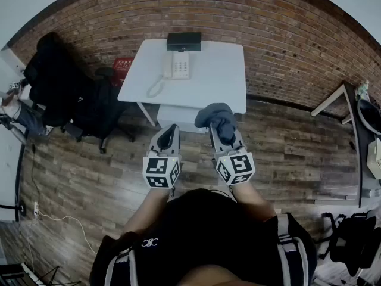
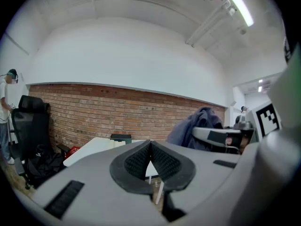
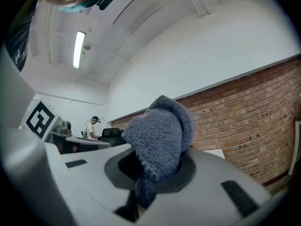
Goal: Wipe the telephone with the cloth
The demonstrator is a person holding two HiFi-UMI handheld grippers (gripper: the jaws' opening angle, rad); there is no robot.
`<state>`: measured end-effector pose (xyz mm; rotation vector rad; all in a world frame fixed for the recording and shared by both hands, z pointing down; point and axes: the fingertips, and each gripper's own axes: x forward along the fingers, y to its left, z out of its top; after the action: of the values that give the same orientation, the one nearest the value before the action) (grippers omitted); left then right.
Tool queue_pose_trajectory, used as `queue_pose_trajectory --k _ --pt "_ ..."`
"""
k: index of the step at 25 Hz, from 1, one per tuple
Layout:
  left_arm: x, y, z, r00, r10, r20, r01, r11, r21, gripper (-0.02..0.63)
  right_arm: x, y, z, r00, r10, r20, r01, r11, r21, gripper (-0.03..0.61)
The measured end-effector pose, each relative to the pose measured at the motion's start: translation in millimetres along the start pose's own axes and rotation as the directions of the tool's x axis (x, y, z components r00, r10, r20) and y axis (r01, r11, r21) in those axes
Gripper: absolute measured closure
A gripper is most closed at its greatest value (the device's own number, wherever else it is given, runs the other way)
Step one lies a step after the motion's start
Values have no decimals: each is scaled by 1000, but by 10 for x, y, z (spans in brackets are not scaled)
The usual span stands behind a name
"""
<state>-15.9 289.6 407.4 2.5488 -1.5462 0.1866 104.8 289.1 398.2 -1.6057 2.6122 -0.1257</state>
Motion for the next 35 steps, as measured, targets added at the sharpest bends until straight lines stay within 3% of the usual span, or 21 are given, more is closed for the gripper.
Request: queue_pose_trajectory --k 19,29,35 --pt "438 -333 -119 999 39 -23 -40 999 -18 618 143 -477 -138 993 117 -20 -116 993 38 546" --pt "972 99 -223 998 59 -33 -61 997 -40 618 711 -708 -332 994 100 -49 -98 995 31 546" --pt "1599 573 -172 999 32 -21 -34 997 -76 618 1437 -823 -379 987 145 -72 -145 989 2 546"
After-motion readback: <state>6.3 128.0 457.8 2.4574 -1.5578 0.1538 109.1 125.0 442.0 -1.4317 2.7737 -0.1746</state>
